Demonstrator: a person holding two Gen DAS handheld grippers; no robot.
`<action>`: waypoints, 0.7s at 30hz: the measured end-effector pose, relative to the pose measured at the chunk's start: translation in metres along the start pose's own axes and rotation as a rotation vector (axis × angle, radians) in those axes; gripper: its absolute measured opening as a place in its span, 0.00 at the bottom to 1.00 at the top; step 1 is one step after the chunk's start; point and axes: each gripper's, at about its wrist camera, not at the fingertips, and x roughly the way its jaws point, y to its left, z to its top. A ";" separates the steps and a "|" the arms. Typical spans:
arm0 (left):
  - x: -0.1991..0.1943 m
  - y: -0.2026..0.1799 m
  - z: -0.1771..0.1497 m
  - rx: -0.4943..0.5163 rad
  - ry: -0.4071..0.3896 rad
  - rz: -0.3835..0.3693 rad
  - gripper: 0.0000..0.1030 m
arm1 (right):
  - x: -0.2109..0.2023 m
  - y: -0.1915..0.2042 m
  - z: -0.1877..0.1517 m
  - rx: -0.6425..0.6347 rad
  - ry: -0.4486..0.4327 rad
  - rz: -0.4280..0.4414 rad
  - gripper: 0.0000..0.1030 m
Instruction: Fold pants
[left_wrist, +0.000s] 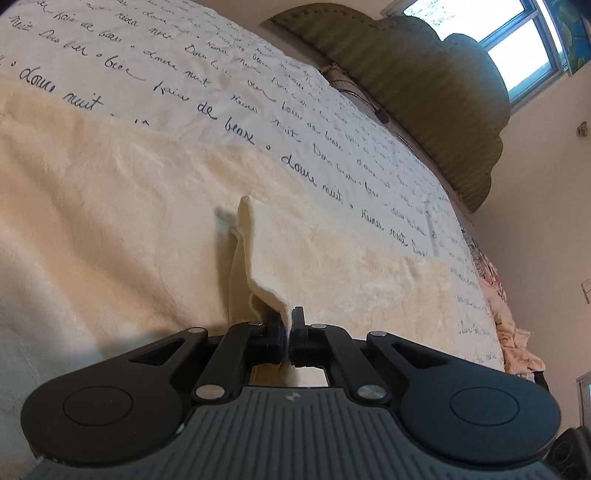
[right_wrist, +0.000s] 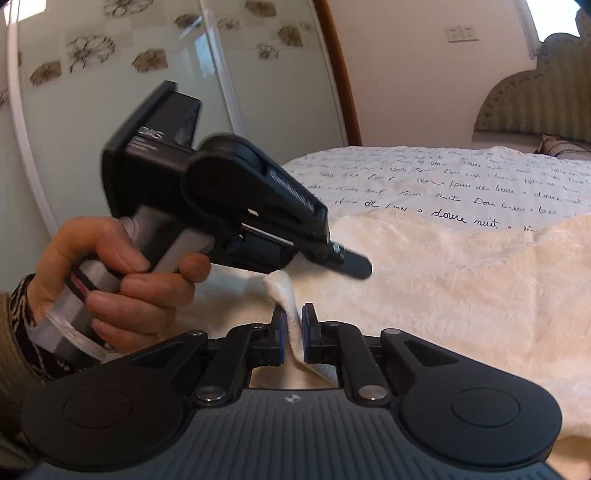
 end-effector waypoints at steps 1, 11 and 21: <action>-0.001 0.002 -0.002 0.011 -0.009 0.005 0.03 | -0.009 -0.005 0.002 0.009 -0.020 -0.001 0.10; 0.001 -0.007 -0.007 0.087 -0.046 0.055 0.05 | -0.071 -0.085 -0.021 0.063 0.122 -0.394 0.09; 0.005 -0.014 -0.012 0.143 -0.067 0.099 0.11 | 0.006 -0.126 0.050 -0.138 0.195 -0.552 0.10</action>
